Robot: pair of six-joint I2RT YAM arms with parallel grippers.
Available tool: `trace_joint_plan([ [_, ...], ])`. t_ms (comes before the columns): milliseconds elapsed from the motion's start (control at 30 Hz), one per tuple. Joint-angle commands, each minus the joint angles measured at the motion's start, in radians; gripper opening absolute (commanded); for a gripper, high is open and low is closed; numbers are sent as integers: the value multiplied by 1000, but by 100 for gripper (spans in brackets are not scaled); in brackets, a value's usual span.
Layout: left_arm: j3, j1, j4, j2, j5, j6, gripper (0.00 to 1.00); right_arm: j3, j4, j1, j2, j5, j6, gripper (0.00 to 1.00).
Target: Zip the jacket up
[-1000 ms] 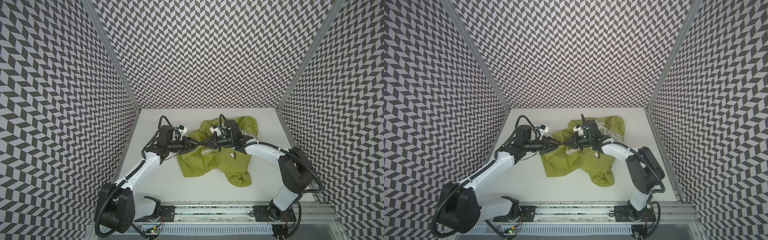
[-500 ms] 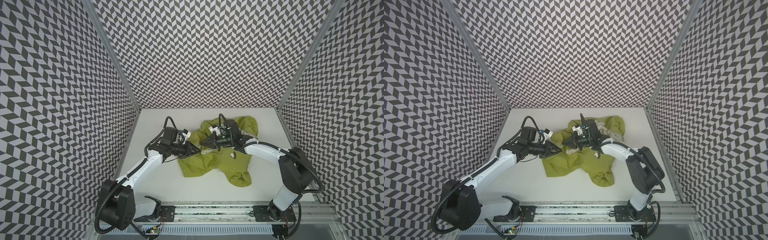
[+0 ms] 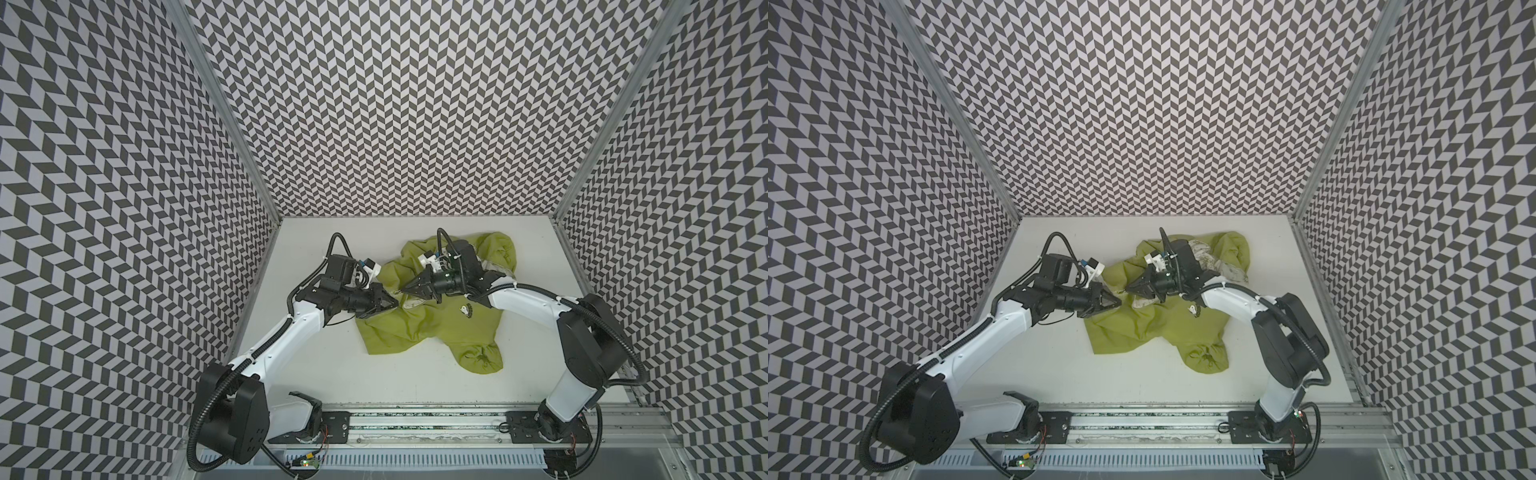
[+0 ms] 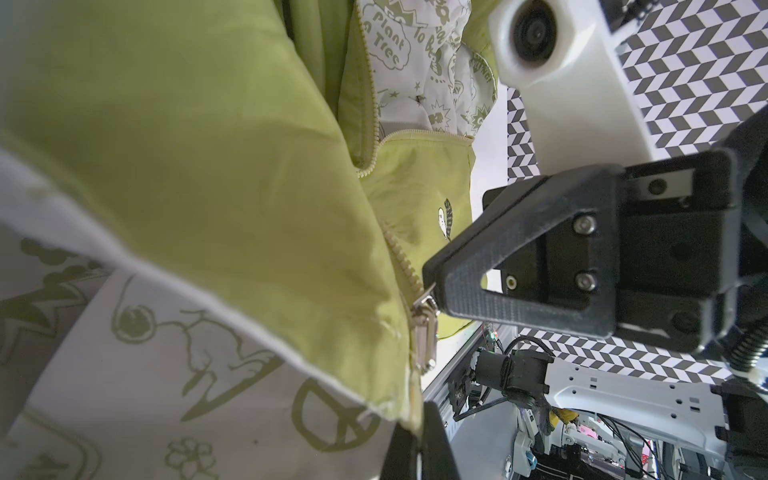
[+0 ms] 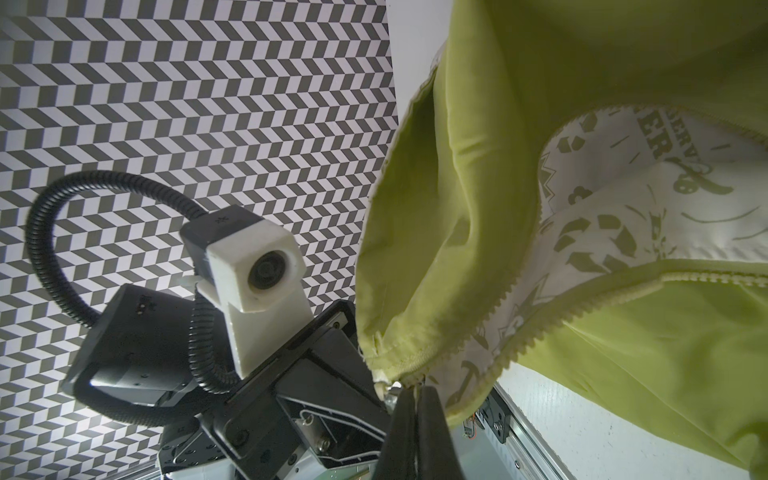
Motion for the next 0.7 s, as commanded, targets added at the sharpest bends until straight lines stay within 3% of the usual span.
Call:
trace_joint_plan([
  [0, 11, 18, -38, -45, -2, 27, 0, 12, -17, 1, -31, 35, -24, 0],
  [367, -5, 55, -36, -64, 16, 18, 2, 23, -21, 4, -28, 42, -30, 0],
  [433, -7, 62, -16, -54, 32, -6, 29, 29, -18, 7, -28, 40, -28, 0],
  [467, -12, 63, 2, -51, 38, -23, 36, 30, -18, 8, -29, 39, -27, 0],
  [533, -24, 65, 58, -52, 52, -67, 44, 35, -18, 13, -27, 40, -26, 0],
  [667, -61, 67, 203, -46, 76, -177, 45, 38, -14, 20, -24, 39, -23, 0],
])
